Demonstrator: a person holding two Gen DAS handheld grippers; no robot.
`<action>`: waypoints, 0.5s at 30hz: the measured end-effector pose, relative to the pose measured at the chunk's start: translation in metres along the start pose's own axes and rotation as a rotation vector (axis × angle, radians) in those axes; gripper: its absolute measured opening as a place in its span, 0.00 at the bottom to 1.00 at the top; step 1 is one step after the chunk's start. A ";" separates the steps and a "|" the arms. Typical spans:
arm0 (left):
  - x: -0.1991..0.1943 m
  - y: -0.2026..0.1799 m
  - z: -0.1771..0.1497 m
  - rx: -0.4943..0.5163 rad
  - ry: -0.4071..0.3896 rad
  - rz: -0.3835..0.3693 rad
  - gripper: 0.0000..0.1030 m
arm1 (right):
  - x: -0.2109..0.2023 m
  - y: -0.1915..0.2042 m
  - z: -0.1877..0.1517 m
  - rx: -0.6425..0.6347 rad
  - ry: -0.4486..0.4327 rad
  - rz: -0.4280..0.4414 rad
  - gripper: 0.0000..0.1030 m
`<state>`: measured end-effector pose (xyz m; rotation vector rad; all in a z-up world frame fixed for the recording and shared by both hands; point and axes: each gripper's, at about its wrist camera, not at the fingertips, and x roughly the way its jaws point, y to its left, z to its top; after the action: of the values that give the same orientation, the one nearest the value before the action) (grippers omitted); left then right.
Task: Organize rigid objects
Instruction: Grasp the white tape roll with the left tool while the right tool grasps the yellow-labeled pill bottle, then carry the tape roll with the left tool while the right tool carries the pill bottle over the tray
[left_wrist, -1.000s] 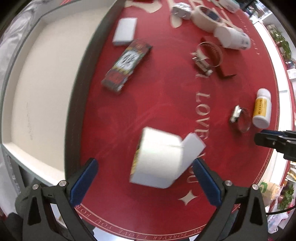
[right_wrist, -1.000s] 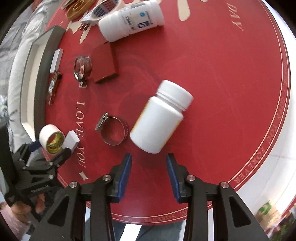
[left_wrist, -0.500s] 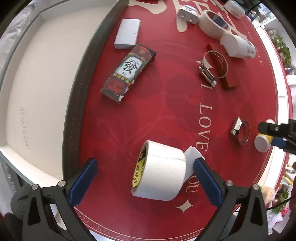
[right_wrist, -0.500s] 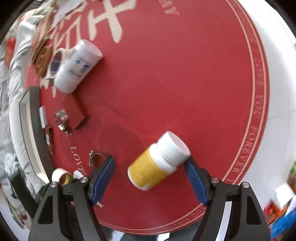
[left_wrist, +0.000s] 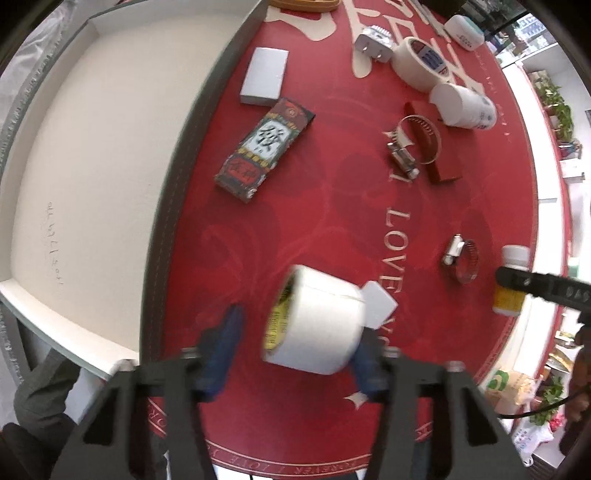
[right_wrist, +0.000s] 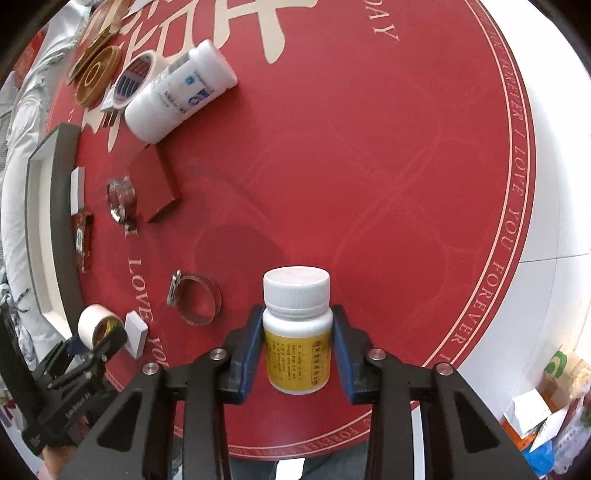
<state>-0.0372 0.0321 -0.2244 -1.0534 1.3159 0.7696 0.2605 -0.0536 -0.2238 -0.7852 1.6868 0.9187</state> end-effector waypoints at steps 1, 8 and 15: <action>0.001 -0.001 0.002 0.008 0.015 0.009 0.31 | 0.000 0.004 0.005 -0.001 0.002 0.001 0.36; -0.007 -0.002 0.001 0.016 0.029 0.027 0.31 | -0.025 0.009 -0.012 -0.013 -0.001 0.006 0.36; -0.028 -0.036 -0.006 0.117 0.013 0.015 0.31 | -0.039 0.018 -0.032 -0.026 0.006 0.009 0.36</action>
<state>-0.0103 0.0161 -0.1902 -0.9581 1.3645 0.6896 0.2413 -0.0697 -0.1763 -0.7988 1.6881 0.9470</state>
